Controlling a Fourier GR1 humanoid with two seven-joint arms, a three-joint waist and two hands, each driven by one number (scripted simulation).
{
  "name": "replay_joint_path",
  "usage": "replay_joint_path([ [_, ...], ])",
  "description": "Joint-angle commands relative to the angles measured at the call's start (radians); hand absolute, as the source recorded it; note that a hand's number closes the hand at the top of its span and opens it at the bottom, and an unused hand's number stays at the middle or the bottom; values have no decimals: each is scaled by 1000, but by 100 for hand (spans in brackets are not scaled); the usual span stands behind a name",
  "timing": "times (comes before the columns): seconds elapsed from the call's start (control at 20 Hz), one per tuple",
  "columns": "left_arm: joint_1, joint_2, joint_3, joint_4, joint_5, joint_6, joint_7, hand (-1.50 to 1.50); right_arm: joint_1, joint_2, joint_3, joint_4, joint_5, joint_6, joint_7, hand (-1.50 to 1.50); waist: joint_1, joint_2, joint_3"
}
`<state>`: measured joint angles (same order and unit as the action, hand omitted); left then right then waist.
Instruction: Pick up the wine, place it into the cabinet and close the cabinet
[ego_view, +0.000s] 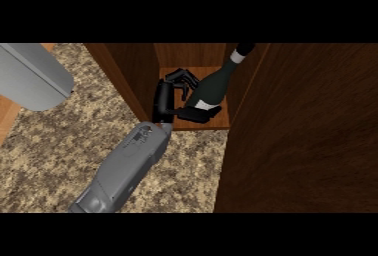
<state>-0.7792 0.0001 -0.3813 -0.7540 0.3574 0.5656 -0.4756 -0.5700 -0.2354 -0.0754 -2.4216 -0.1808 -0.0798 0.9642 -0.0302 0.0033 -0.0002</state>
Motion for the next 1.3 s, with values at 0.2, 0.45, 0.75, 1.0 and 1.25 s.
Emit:
replay_joint_path([
  [0.2,-58,0,-36,195,88,19,-131,150,10,28,26,-58,-31,-17,7,-150,-12,4,-1],
  [0.45,-54,0,5,259,133,-18,-233,150,35,20,17,-56,-63,16,3,-150,-10,5,-1],
  [0.75,-111,0,111,337,216,-93,-271,150,-22,12,-11,-48,-81,-6,29,-150,-15,6,-1],
  [1.0,-193,0,119,428,242,-73,-234,150,-14,18,-2,-65,-85,-3,34,-150,-29,7,-1],
  [1.25,-229,0,192,534,232,-146,-298,150,-11,9,-48,-29,-110,24,-13,-150,-22,13,-1],
])
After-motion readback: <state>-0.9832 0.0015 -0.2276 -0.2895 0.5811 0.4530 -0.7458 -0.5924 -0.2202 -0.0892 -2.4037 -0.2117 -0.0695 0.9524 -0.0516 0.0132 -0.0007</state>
